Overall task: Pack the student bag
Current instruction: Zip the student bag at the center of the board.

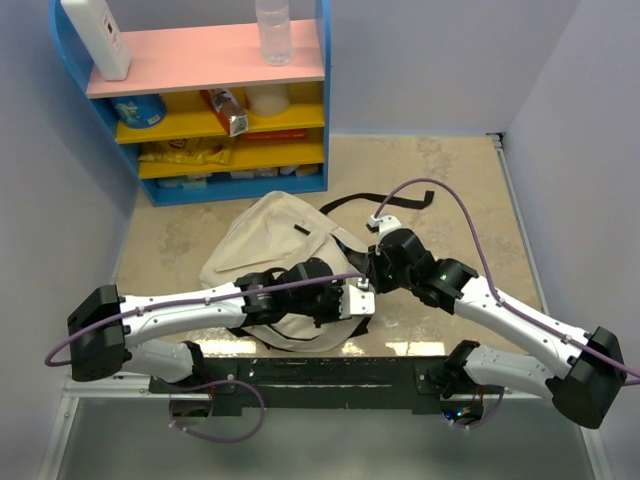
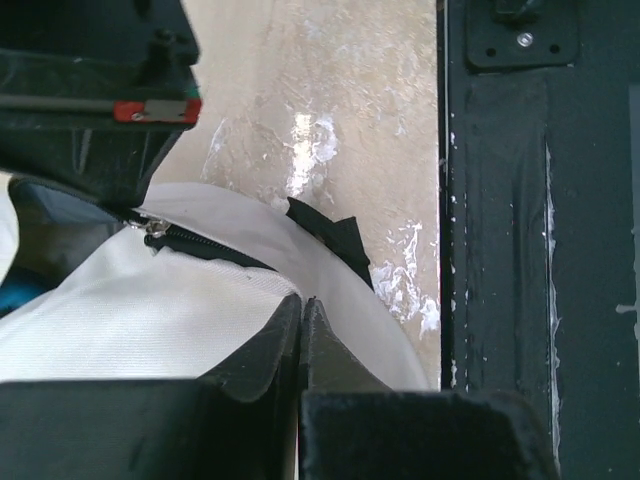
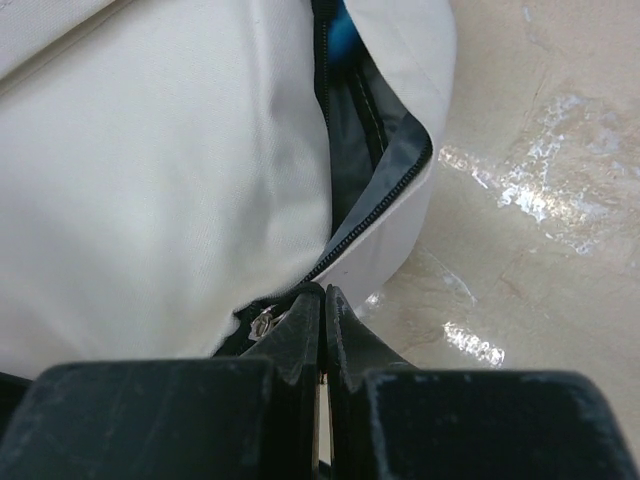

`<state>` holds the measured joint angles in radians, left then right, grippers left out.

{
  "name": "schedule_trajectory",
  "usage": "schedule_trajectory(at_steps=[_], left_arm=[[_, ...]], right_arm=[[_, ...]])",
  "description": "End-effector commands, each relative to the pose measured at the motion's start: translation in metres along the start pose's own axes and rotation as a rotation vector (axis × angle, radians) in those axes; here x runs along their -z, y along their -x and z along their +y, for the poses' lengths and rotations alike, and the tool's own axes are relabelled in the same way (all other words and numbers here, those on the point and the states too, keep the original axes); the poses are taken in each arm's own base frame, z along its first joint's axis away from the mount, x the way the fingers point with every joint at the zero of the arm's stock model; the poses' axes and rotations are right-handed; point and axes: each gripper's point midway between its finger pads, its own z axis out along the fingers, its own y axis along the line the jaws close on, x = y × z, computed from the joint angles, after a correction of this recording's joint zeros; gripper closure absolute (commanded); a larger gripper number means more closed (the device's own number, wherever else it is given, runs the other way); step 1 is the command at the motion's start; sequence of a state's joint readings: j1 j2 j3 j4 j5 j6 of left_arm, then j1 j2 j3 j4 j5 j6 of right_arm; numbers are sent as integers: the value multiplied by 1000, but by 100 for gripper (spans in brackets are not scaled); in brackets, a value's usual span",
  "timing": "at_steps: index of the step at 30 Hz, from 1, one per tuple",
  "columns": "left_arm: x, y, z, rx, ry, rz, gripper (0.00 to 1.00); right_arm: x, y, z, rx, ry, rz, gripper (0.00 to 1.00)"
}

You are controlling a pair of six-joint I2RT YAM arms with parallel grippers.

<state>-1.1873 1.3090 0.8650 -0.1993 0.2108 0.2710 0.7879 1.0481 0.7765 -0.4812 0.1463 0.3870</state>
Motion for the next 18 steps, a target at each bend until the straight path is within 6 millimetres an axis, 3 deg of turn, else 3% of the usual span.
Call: schedule_trajectory(at_steps=[1,10,13,18], left_arm=[[18,4,-83,-119,-369,-50,100],[31,-37,-96,-231,-449,42,100],[34,-46,-98,-278,-467,65,100],[47,-71,-98,-413,-518,150,100]], right_arm=[[11,53,-16,13,-98,-158,100],[35,18,5,-45,59,-62,100],[45,18,21,-64,141,-37,100],[62,-11,52,-109,315,102,100]])
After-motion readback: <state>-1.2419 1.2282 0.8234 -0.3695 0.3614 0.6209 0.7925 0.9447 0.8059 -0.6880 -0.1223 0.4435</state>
